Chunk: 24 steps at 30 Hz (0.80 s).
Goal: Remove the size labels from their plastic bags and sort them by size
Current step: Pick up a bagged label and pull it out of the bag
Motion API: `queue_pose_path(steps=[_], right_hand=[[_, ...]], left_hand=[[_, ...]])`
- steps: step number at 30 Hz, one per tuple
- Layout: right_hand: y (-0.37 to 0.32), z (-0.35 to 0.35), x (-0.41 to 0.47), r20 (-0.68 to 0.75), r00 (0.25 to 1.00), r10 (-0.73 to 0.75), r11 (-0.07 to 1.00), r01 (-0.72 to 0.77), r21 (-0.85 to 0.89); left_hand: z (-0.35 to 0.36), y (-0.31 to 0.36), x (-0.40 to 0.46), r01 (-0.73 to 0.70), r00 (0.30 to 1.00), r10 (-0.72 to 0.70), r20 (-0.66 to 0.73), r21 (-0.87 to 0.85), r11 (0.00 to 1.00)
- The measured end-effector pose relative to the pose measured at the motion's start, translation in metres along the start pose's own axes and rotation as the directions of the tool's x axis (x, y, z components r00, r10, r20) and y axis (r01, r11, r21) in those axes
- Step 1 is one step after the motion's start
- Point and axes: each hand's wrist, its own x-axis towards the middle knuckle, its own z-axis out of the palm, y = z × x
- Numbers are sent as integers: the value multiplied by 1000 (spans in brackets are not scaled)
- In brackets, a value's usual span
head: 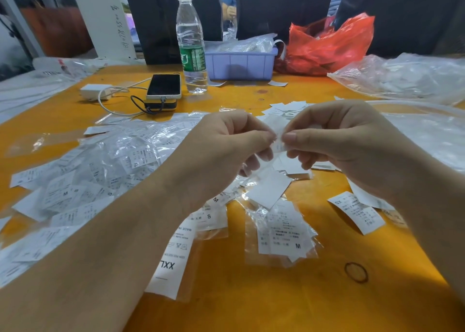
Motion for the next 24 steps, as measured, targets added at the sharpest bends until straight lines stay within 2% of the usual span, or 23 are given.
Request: queue_pose_path(steps=[2, 8, 13, 24], right_hand=[[-1, 0, 0, -10, 1000, -7, 1000, 7, 10], [-3, -7, 2, -200, 978, -56, 983, 90, 163], [-3, -8, 1, -149, 986, -75, 974, 105, 200], [-3, -2, -1, -36, 999, -38, 996, 41, 83]], left_hand=[[0, 0, 0, 7, 1000, -7, -23, -2, 1000], [-2, 0, 1, 23, 998, -21, -58, 20, 1000], [-1, 0, 1, 28, 998, -26, -58, 34, 999], [0, 3, 0, 47, 997, -47, -65, -2, 999]])
